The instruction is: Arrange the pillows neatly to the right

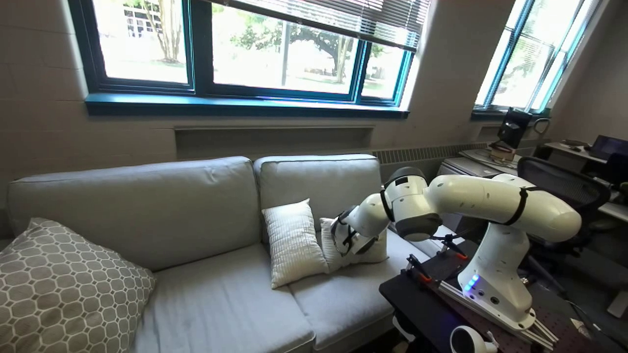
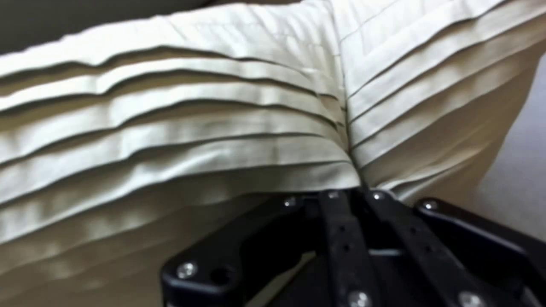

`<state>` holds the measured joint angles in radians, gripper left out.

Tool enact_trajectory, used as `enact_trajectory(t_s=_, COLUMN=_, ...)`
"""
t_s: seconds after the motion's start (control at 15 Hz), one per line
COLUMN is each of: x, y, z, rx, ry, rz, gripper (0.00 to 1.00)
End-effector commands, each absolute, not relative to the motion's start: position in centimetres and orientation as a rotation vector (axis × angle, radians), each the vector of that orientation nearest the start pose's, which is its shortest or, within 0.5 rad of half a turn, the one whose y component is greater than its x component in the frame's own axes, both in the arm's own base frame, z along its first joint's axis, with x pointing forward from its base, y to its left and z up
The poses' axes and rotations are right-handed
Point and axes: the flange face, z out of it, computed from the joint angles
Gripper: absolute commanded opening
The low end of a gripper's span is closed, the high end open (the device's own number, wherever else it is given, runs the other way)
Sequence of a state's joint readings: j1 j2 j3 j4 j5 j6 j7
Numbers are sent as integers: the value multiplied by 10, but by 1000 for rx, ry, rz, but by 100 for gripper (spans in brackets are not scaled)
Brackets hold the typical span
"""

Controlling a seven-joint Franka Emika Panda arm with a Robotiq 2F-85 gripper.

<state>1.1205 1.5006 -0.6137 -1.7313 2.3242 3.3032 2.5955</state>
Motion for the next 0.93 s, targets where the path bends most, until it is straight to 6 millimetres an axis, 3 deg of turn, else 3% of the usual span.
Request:
enact_trajectory(t_s=0.0, x=452, y=96, z=1, rx=708, ry=2216, rz=-339, gripper=1)
enact_trajectory(t_s=0.27, x=421, y=95, z=43, rx=453, ry=2220, rz=-276, gripper=1)
enact_trajectory(t_s=0.33, x=419, y=95, z=59, rx=455, ry=2230, rz=-259, gripper=1)
enact_trajectory(t_s=0.53, x=400, y=87, z=69, rx=543, ry=2222, rz=-217, gripper=1)
enact_trajectory(t_s=0.67, x=382, y=72, z=64, rx=622, ry=2229, rz=-220, gripper=1)
enact_trajectory(t_s=0.87, x=373, y=71, z=89, rx=488, ry=2256, rz=-213, gripper=1)
